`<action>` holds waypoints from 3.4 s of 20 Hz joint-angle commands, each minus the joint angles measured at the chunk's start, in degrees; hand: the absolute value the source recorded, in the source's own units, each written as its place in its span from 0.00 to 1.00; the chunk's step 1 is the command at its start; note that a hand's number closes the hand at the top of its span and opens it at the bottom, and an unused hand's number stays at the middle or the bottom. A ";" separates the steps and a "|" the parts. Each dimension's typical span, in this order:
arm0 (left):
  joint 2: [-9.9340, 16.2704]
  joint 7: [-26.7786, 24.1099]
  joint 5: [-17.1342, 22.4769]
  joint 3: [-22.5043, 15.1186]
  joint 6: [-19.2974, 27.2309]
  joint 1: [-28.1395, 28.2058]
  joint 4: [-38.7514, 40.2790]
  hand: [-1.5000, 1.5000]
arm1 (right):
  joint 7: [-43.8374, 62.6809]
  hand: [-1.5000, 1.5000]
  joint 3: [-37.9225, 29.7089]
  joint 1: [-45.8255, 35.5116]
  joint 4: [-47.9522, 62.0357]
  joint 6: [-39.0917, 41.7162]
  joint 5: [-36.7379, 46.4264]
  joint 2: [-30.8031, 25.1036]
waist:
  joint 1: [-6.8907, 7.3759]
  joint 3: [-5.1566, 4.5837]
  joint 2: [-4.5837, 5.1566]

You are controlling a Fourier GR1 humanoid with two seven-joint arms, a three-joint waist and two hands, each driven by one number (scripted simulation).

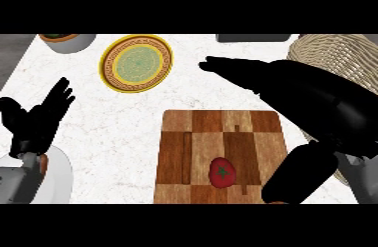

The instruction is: Pick the tomato from the cutting board and place it in the basket

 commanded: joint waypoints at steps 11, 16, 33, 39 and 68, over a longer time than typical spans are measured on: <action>-2.51 -0.40 -2.89 2.50 -1.88 0.27 -0.78 0.50 | -6.68 0.00 -7.32 26.10 -17.97 2.13 1.55 -3.34 | 0.93 0.10 0.50; -3.53 0.82 -4.31 2.27 -1.27 -2.52 0.78 0.50 | -20.10 0.00 2.39 34.93 -16.71 -1.12 23.24 4.14 | 1.05 0.17 0.67; -6.58 1.56 -7.93 4.17 -3.54 -0.44 -1.13 0.50 | -39.00 0.00 13.17 35.09 13.04 -16.60 44.35 13.97 | 1.30 0.08 0.54; -6.21 1.16 -7.53 7.99 -7.11 0.41 -1.71 0.50 | -47.27 0.00 8.76 34.97 19.30 -17.06 46.47 12.14 | 1.29 0.09 0.53; -9.42 1.84 -12.67 12.60 -10.78 0.46 -1.60 0.50 | -52.68 0.00 11.65 42.35 19.23 -17.13 57.04 14.29 | 1.17 0.08 0.54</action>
